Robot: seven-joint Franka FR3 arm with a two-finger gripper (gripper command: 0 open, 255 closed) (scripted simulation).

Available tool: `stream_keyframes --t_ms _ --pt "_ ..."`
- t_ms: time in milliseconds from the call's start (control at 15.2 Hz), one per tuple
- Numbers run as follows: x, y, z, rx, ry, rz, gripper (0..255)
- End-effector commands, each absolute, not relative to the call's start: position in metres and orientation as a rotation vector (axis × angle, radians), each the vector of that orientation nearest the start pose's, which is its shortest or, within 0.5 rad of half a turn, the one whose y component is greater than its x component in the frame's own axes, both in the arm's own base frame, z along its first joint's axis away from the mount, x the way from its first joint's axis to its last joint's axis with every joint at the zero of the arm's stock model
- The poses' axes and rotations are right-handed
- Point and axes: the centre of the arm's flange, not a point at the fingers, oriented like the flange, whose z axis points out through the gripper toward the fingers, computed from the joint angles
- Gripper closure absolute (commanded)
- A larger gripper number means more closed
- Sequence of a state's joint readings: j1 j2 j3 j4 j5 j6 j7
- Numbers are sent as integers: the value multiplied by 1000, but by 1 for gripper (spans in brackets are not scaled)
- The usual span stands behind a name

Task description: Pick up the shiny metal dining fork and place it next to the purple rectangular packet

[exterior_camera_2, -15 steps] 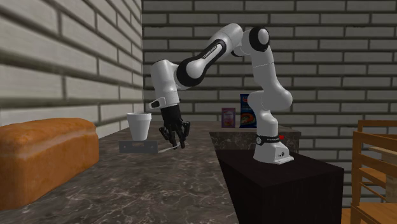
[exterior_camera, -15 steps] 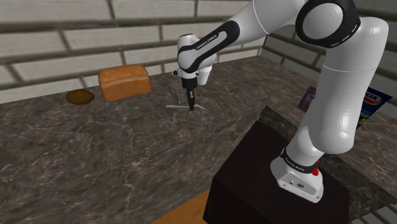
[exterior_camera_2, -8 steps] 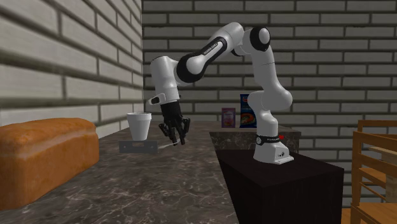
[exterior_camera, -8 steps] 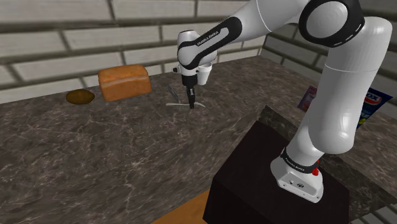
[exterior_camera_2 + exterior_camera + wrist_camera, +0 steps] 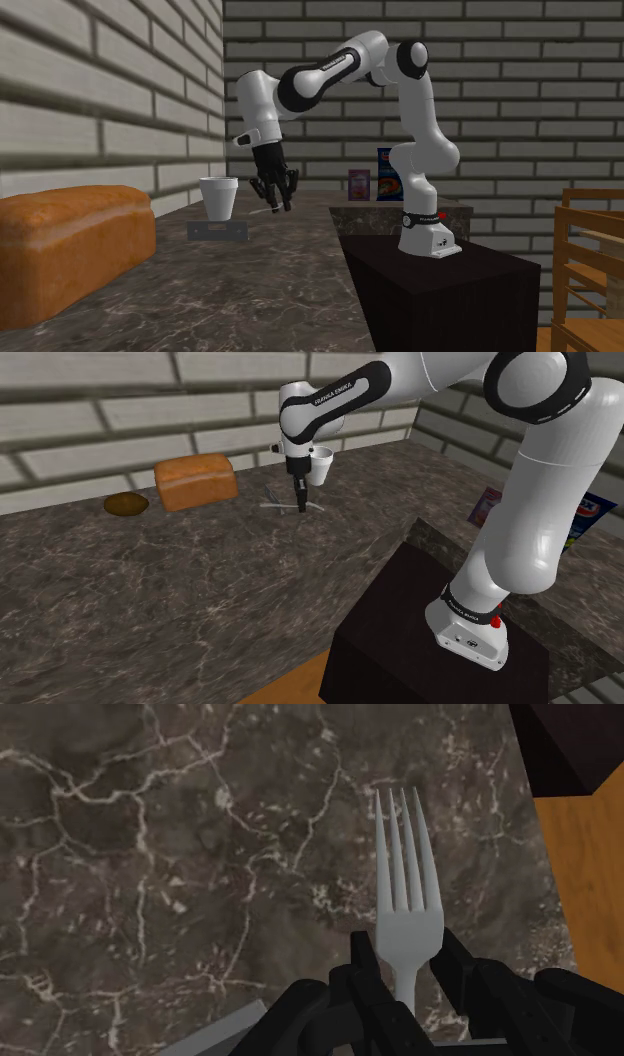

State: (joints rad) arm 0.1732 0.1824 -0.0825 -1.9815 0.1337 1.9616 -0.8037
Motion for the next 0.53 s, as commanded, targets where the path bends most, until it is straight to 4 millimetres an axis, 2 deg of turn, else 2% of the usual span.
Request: stream_keyframes --t_ms 0,462 --pt "565 62 371 -2714 -1197 227 255" --pt "565 62 408 -2714 -1197 227 255"
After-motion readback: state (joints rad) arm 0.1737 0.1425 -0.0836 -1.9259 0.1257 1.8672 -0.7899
